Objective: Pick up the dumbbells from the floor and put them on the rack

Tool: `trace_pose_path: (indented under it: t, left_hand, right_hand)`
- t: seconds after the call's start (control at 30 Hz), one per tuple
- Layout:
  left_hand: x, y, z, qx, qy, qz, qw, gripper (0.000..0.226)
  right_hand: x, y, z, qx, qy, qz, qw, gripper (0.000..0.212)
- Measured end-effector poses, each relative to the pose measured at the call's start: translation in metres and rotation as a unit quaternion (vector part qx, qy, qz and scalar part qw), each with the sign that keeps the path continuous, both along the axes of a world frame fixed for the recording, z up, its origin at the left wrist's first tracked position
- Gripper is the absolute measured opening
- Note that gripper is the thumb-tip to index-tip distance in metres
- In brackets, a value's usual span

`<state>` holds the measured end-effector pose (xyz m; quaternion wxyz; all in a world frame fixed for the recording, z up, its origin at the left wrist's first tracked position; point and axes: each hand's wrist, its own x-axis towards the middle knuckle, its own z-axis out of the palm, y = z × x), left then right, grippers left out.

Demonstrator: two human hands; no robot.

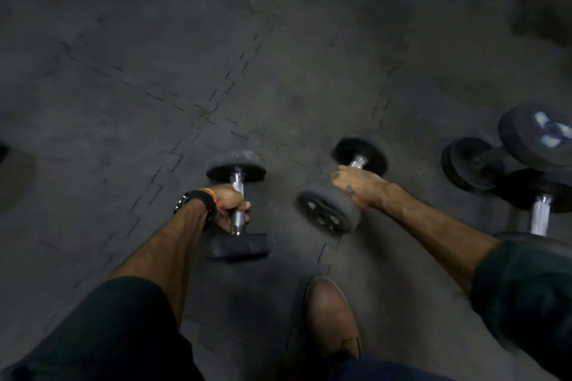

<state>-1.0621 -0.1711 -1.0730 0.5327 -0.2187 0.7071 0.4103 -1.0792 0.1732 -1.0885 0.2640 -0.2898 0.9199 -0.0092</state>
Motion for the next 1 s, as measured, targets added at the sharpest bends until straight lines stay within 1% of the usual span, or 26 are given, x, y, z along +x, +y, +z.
trace_pose_path:
  t: [0.03,0.07,0.1,0.13,0.17,0.2,0.23,0.27,0.3,0.33,0.37,0.4,0.43,0.47,0.53,0.63,0.67,0.7,0.8,0.83,0.93,1.0]
  left_hand:
    - [0.001,0.003,-0.001,-0.004,0.005,-0.009,1.000,0.023]
    - [0.003,0.006,0.000,-0.003,0.015,-0.005,1.000,0.022]
    - [0.006,0.009,0.003,0.006,0.022,0.014,1.000,0.022]
    - [0.007,0.014,0.006,0.016,0.027,0.039,0.999,0.020]
    - [0.007,0.019,0.010,0.022,0.033,0.059,0.997,0.015]
    - [0.010,0.024,0.014,0.025,0.038,0.073,0.996,0.009]
    - [0.012,0.030,0.017,0.026,0.043,0.085,0.995,0.010]
    - [0.014,0.035,0.017,0.029,0.046,0.092,0.994,0.016]
    - [0.016,0.041,0.018,0.037,0.046,0.104,0.993,0.020]
    - [0.017,0.047,0.016,0.046,0.044,0.116,0.991,0.024]
    - [0.016,0.051,0.013,0.057,0.045,0.127,0.989,0.024]
    - [0.017,0.055,0.011,0.063,0.046,0.137,0.988,0.022]
    - [0.018,0.059,0.008,0.068,0.048,0.147,0.986,0.018]
    - [0.020,0.062,0.005,0.069,0.052,0.157,0.984,0.016]
    - [0.022,0.070,-0.002,0.076,0.064,0.183,0.978,0.013]
    - [0.031,0.086,-0.015,0.078,0.097,0.202,0.971,0.020]
    - [0.037,0.087,-0.017,0.079,0.097,0.221,0.967,0.022]
    - [0.044,0.087,-0.017,0.082,0.092,0.241,0.963,0.024]
    - [0.067,0.082,0.009,0.083,0.100,0.256,0.958,0.030]
    - [0.073,0.079,0.025,0.088,0.110,0.264,0.954,0.031]
    - [0.092,0.072,0.090,0.097,0.133,0.294,0.941,0.028]
    - [0.109,0.064,0.137,0.104,0.141,0.320,0.931,0.027]
  right_hand:
    - [0.014,-0.004,0.007,-0.034,0.063,0.069,0.995,0.014]
    - [0.027,-0.006,0.016,-0.080,0.093,0.096,0.988,0.011]
    - [0.039,-0.007,0.025,-0.118,0.113,0.083,0.983,0.017]
    - [0.046,-0.002,0.026,-0.156,0.133,0.025,0.978,0.024]
    - [0.059,-0.003,0.034,-0.194,0.157,-0.071,0.966,0.026]
    - [0.076,-0.002,0.029,-0.237,0.181,-0.197,0.934,0.023]
    - [0.091,-0.004,0.023,-0.265,0.196,-0.341,0.881,0.020]
    - [0.101,-0.011,0.018,-0.259,0.173,-0.485,0.818,0.021]
    - [0.103,-0.022,0.014,-0.256,0.094,-0.605,0.748,0.028]
    - [0.100,-0.034,0.012,-0.286,-0.018,-0.691,0.664,0.035]
    - [0.092,-0.044,0.012,-0.363,-0.139,-0.731,0.561,0.034]
    - [0.083,-0.049,0.009,-0.440,-0.218,-0.742,0.456,0.028]
    - [0.077,-0.052,0.009,-0.481,-0.248,-0.747,0.386,0.021]
    - [0.072,-0.055,0.009,-0.491,-0.259,-0.749,0.362,0.017]
    - [0.065,-0.057,0.008,-0.496,-0.263,-0.752,0.346,0.020]
    - [0.066,-0.057,0.002,-0.503,-0.260,-0.745,0.351,0.020]
    - [0.071,-0.055,-0.001,-0.495,-0.269,-0.752,0.342,0.021]
    - [0.081,-0.054,-0.001,-0.480,-0.277,-0.757,0.348,0.024]
    - [0.113,-0.044,0.021,-0.445,-0.280,-0.755,0.391,0.033]
    - [0.122,-0.042,0.036,-0.426,-0.272,-0.756,0.417,0.037]
    - [0.140,-0.045,0.109,-0.366,-0.225,-0.749,0.504,0.048]
    - [0.148,-0.046,0.165,-0.339,-0.215,-0.732,0.550,0.046]
